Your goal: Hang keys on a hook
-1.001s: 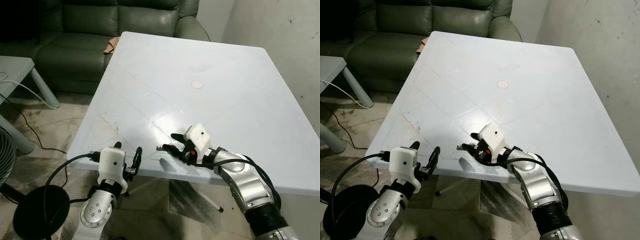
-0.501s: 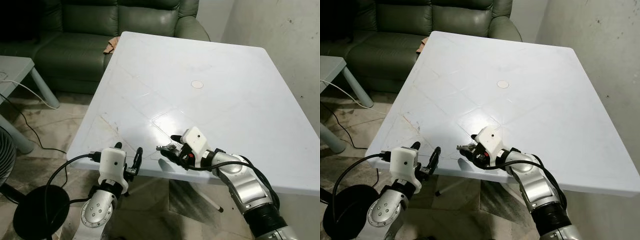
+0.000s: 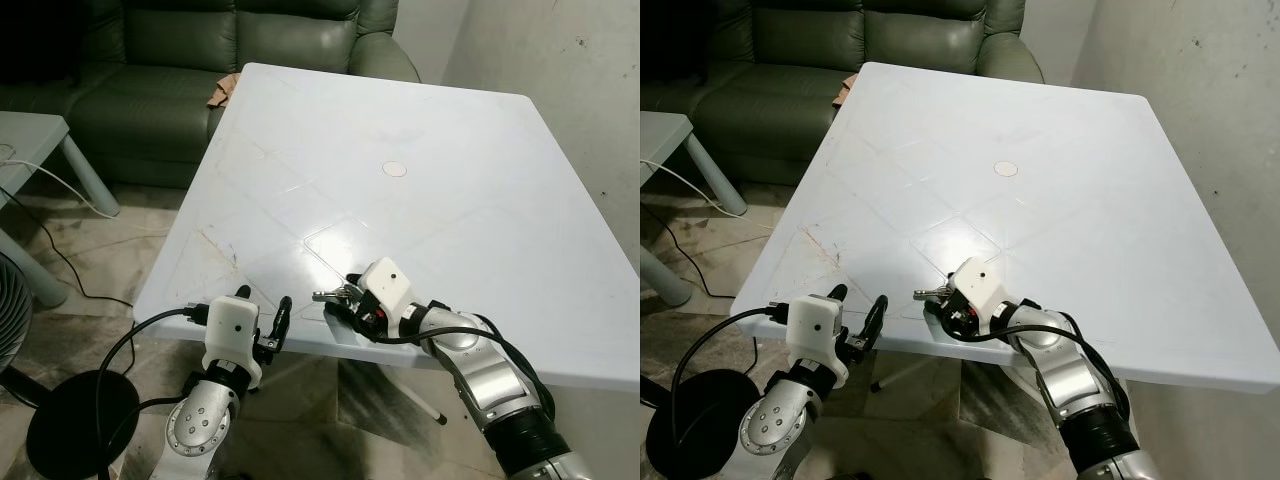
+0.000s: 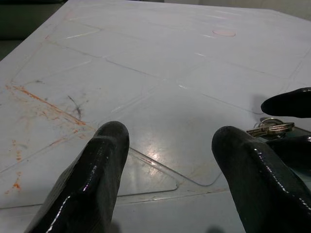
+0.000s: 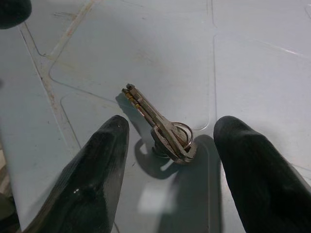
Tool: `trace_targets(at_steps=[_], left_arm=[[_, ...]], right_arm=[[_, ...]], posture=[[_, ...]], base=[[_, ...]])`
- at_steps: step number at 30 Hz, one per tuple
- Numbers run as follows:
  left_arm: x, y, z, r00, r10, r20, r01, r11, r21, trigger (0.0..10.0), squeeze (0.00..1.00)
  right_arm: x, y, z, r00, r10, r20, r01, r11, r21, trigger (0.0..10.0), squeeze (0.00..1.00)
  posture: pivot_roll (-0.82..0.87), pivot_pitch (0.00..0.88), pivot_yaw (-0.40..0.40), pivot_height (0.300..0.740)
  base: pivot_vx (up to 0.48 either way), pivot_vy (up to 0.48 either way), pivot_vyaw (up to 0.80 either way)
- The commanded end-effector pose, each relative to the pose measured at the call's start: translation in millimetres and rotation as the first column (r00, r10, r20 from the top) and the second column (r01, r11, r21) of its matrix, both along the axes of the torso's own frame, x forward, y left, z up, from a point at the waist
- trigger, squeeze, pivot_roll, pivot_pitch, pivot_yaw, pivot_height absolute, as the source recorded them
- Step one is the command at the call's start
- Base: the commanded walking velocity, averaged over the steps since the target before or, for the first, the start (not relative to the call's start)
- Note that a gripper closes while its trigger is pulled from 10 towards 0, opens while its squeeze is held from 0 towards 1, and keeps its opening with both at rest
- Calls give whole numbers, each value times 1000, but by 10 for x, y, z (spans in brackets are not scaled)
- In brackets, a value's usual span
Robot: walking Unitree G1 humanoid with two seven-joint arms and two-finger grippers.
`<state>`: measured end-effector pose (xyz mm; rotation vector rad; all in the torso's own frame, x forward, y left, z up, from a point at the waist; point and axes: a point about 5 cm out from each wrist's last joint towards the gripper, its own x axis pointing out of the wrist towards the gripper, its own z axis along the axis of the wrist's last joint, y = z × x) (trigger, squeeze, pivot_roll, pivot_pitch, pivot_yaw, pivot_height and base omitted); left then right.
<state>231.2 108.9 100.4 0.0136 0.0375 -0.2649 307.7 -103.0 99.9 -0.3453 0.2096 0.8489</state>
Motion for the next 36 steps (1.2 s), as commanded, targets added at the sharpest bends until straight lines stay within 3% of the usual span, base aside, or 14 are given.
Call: trace_targets(at_steps=[1, 2, 3, 5, 6, 36], left_arm=[[-3, -6, 22, 1000, -4, 3, 4, 1000, 4, 10000, 0], [-3, -6, 22, 1000, -4, 3, 4, 1000, 4, 10000, 0], [-3, -4, 20, 1000, -4, 3, 4, 1000, 4, 10000, 0], [-4, -5, 21, 1000, -4, 2, 4, 1000, 4, 10000, 0], [-5, -6, 19, 1000, -5, 2, 5, 1000, 5, 10000, 0], [13, -12, 35, 1000, -4, 14, 4, 1000, 9, 10000, 0]], right_arm=[[6, -23, -10, 1000, -19, -3, 19, 1000, -23, 8471, 0], [6, -23, -10, 1000, -19, -3, 19, 1000, -23, 8471, 0], [5, -27, -8, 1000, -27, 4, 27, 999, -25, 1804, 0], [4, -29, -6, 1000, -28, 8, 28, 999, -25, 1804, 0], [0, -33, -3, 1000, -28, 12, 28, 999, -18, 0, 0], [36, -9, 47, 996, -53, 67, 53, 999, 1, 0, 0]], posture=[[-44, 120, -52, 740], [-44, 120, -52, 740], [-45, 118, -49, 740], [-44, 118, -50, 740], [-44, 117, -50, 740], [-40, 102, -50, 740]], base=[[0, 0, 0], [0, 0, 0], [0, 0, 0], [0, 0, 0], [0, 0, 0], [0, 0, 0]])
